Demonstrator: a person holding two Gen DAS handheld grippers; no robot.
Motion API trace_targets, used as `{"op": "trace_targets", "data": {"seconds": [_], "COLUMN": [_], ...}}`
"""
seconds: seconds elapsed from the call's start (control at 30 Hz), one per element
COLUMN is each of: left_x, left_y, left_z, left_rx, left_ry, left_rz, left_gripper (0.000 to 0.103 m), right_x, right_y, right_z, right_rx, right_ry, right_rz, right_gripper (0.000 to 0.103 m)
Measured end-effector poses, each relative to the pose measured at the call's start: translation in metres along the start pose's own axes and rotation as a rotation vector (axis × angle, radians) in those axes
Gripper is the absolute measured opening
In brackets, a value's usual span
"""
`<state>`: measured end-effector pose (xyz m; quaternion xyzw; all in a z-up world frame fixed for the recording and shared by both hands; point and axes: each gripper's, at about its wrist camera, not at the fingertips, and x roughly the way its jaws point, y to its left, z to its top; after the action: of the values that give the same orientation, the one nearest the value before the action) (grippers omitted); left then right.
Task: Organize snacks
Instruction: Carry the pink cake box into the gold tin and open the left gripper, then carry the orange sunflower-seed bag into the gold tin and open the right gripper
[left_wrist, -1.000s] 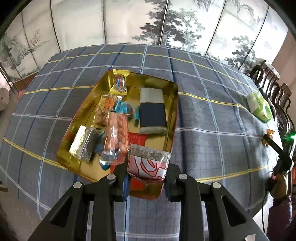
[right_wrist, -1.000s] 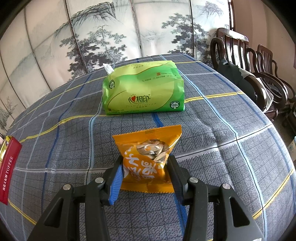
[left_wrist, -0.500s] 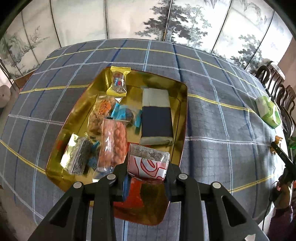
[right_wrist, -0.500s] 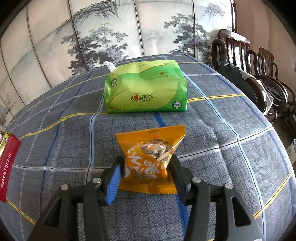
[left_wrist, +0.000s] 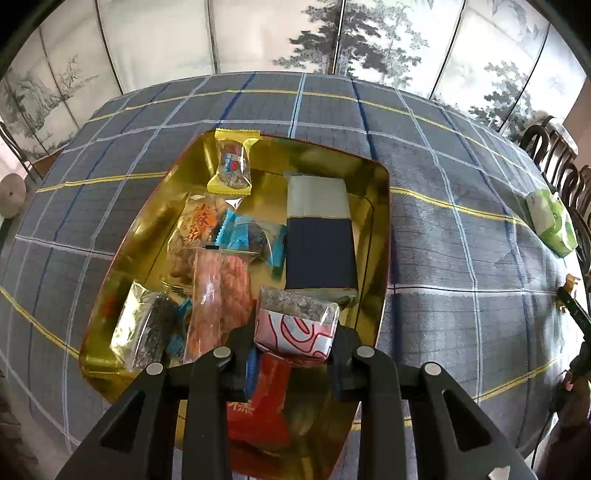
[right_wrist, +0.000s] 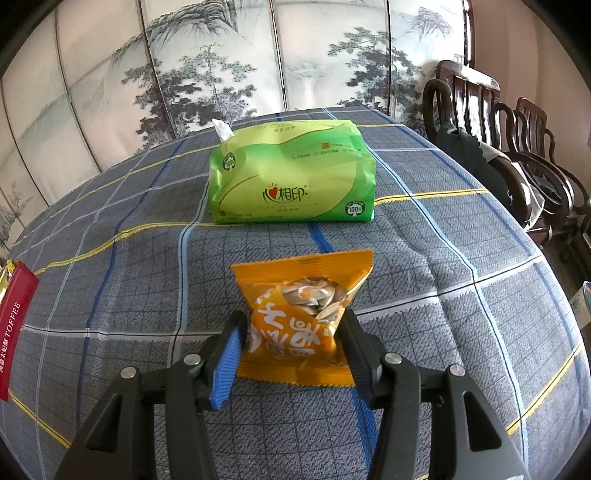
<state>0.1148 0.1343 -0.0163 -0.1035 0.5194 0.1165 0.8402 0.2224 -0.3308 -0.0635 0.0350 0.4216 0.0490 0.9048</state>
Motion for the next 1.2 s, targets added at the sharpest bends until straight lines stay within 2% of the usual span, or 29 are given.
{"op": "trace_targets", "data": {"seconds": [0.27, 0.5, 0.57, 0.63, 0.7, 0.77, 0.87, 0.97, 1.1, 1.2], "left_x": [0.011, 0.008, 0.007, 0.001, -0.009, -0.025, -0.045, -0.061, -0.072, -0.076], "left_y": [0.0, -0.004, -0.006, -0.005, -0.004, -0.004, -0.006, -0.008, -0.007, -0.002], "left_z": [0.004, 0.007, 0.008, 0.008, 0.007, 0.004, -0.002, -0.012, -0.033, -0.048], "left_rx": [0.006, 0.029, 0.033, 0.027, 0.019, 0.018, 0.028, 0.054, 0.075, 0.084], "left_ry": [0.003, -0.03, -0.038, -0.055, -0.091, -0.153, -0.219, -0.25, -0.255, -0.253], "left_rz": [0.021, 0.054, 0.072, 0.074, 0.067, 0.074, 0.07, 0.067, 0.079, 0.116], "left_gripper": [0.026, 0.03, 0.04, 0.045, 0.056, 0.076, 0.081, 0.086, 0.088, 0.088], "right_x": [-0.001, -0.001, -0.001, -0.001, -0.001, -0.001, -0.001, -0.001, -0.001, -0.001], "right_y": [-0.001, -0.001, -0.001, -0.001, -0.001, -0.001, 0.001, 0.001, -0.002, -0.003], "right_z": [0.0, 0.001, 0.001, 0.001, 0.001, 0.002, 0.002, 0.002, 0.003, 0.003], "right_rx": [-0.007, -0.011, -0.015, -0.018, -0.02, -0.023, -0.024, -0.009, 0.001, 0.001], "right_ry": [0.002, 0.003, 0.004, 0.005, 0.005, 0.006, 0.006, 0.001, -0.002, -0.003], "right_rz": [-0.005, -0.01, -0.014, -0.016, -0.017, -0.021, -0.022, -0.011, -0.009, -0.009], "right_gripper": [0.053, 0.053, 0.053, 0.053, 0.053, 0.053, 0.053, 0.052, 0.05, 0.048]}}
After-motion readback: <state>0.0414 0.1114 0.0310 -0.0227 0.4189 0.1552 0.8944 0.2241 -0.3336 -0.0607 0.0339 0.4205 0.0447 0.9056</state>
